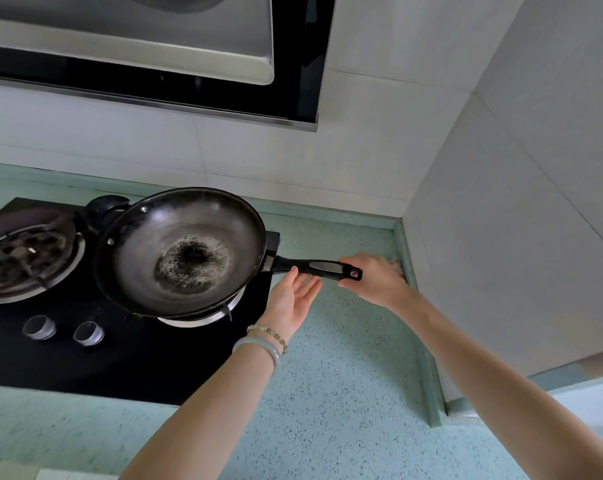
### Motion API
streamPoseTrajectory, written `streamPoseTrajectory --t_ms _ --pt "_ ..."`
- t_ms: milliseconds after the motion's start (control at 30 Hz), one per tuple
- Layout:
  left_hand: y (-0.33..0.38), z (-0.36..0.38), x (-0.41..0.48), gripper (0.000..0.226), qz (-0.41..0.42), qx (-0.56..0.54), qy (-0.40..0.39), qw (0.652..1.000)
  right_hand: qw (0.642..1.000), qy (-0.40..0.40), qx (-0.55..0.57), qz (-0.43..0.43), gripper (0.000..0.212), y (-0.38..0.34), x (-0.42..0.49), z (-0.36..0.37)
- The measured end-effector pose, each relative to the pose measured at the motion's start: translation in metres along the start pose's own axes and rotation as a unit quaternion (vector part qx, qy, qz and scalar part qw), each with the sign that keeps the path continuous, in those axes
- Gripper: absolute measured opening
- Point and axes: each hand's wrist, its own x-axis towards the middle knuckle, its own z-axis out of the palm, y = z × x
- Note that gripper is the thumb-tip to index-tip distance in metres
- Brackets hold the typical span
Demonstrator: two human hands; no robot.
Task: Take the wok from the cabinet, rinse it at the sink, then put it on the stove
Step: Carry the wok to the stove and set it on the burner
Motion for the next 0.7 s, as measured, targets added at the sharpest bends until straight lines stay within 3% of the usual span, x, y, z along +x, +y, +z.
streamPoseTrajectory --t_ms 200,333,433,567,700 --pt "0.004 -0.015 -0.018 0.044 -0.002 0.057 -0.014 0.998 0.999 0.036 0.006 -0.002 0.005 -0.014 -0.028 0.009" --pt "0.003 -0.028 -0.032 0.043 -0.004 0.1 -0.014 0.995 0.999 0.033 0.0 0.043 0.003 -0.033 -0.049 0.014" --pt "0.005 -0.04 -0.044 0.038 -0.008 0.126 -0.011 0.992 0.996 0.029 0.007 0.085 0.005 -0.056 -0.067 0.016" --pt "0.008 -0.057 -0.063 0.011 -0.009 0.175 -0.008 0.984 0.989 0.012 0.035 0.141 0.012 -0.097 -0.091 0.027" --pt "0.022 -0.085 -0.083 0.01 0.0 0.208 -0.005 0.978 0.984 0.006 0.06 0.166 0.024 -0.141 -0.109 0.045"
